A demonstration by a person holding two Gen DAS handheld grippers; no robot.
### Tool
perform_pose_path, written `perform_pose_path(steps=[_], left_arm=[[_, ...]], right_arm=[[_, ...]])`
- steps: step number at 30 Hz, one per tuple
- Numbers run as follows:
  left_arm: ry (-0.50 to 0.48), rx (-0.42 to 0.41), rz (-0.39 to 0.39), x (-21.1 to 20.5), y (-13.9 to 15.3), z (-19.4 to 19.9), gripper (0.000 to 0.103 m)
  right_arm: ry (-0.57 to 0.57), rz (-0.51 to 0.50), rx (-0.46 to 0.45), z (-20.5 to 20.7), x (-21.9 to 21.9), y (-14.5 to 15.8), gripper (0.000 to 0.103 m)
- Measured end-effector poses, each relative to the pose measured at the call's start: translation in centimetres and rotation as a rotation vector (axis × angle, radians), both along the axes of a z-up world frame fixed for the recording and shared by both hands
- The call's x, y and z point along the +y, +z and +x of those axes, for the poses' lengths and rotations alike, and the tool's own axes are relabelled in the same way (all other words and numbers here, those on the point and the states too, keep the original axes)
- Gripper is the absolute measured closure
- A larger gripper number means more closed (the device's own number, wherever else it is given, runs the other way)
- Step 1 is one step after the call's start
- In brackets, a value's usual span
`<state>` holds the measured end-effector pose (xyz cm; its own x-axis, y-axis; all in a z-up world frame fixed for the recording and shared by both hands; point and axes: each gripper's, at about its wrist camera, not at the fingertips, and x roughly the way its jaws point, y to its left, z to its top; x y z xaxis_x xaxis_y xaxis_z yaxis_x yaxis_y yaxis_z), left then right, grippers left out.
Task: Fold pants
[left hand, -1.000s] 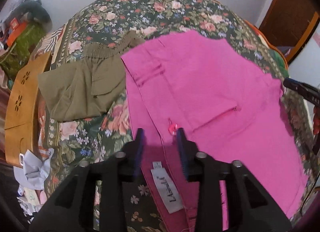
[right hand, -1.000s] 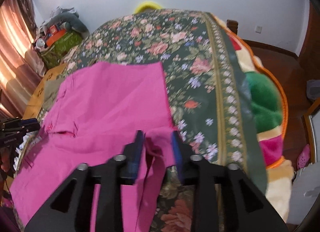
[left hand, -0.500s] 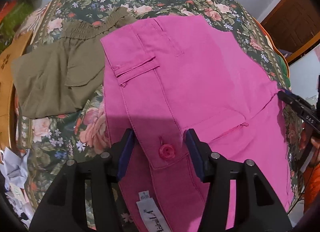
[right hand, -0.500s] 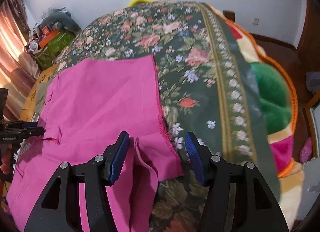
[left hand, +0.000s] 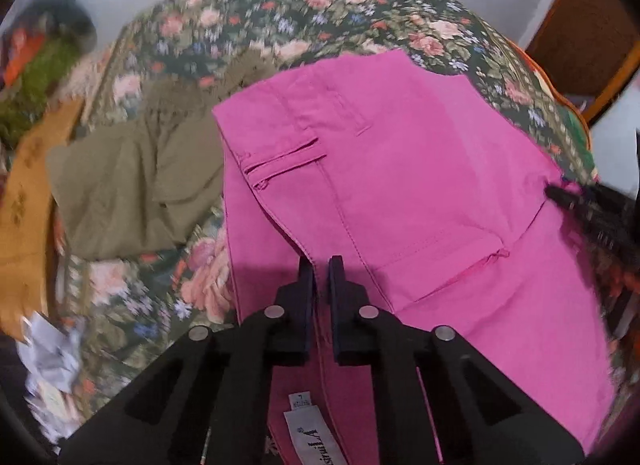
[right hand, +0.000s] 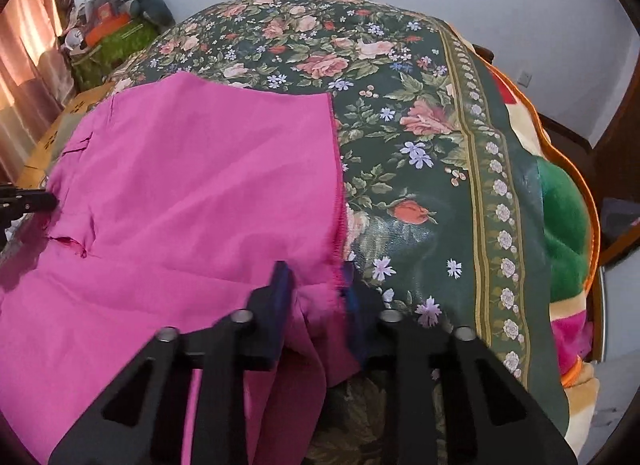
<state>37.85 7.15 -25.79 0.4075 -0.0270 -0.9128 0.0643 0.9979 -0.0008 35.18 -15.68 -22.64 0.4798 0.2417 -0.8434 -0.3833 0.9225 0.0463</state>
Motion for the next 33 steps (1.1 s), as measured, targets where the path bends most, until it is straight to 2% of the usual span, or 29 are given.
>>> perform_pose_path(steps=[4,7,10,14,16,23,25,26,27,28,29,31,32,33], left_arm=[[-0.028,-0.075,0.094,-1.2,1.3,-0.7,0.097],[-0.025,-0.113,0.127,-1.1,2.2,-0.9,0.097],[-0.009,-0.101,0.118,-0.4,2.2,-0.6,0.097],[0.020,-0.044,0.147,0.1,0.1,-0.1,0.097],[0.022,-0.018,0.124,0.4,-0.9,-0.1,0.097],[-0.013,-0.019,0.096,0.6,-0.3,-0.6,0.096],[-0.017,-0.016,0.095,0.8,0.2,-0.9,0.093],[-0.018,-0.016,0.096,0.9,0.5,-0.9,0.085],[-0.020,-0.018,0.097,1.0,0.7,-1.0,0.067],[-0.018,-0.033,0.095,1.2,1.2,-1.0,0.057],[-0.010,-0.061,0.094,1.4,1.7,-1.1,0.042],[0.001,-0.105,0.092,1.8,2.7,-1.1,0.039],[0.003,-0.109,0.086,2.0,3.1,-1.0,0.039],[0.011,-0.112,0.078,2.3,3.5,-0.7,0.039]], right_arm=[[0.007,0.004,0.011,0.0,-0.4,-0.1,0.092],[0.024,-0.037,-0.001,-0.3,0.2,-0.1,0.092],[0.027,-0.048,-0.001,-0.4,0.3,-0.2,0.092],[0.027,-0.055,-0.002,-0.5,0.4,-0.3,0.092],[0.029,-0.068,-0.006,-0.6,0.5,-0.4,0.092],[0.032,-0.069,0.003,-0.5,0.6,-0.2,0.091],[0.043,-0.084,0.014,-0.4,0.7,0.3,0.088],[0.048,-0.088,0.012,-0.4,0.7,0.8,0.087],[0.054,-0.087,0.006,-0.4,0.7,1.3,0.087],[0.058,-0.088,-0.003,-0.4,0.6,1.9,0.087],[0.061,-0.084,-0.016,-0.3,0.6,2.8,0.086],[0.060,-0.067,-0.039,-0.1,0.4,4.3,0.083],[0.055,-0.053,-0.057,0.0,0.3,5.3,0.075],[0.050,-0.042,-0.069,0.2,0.2,6.0,0.061]])
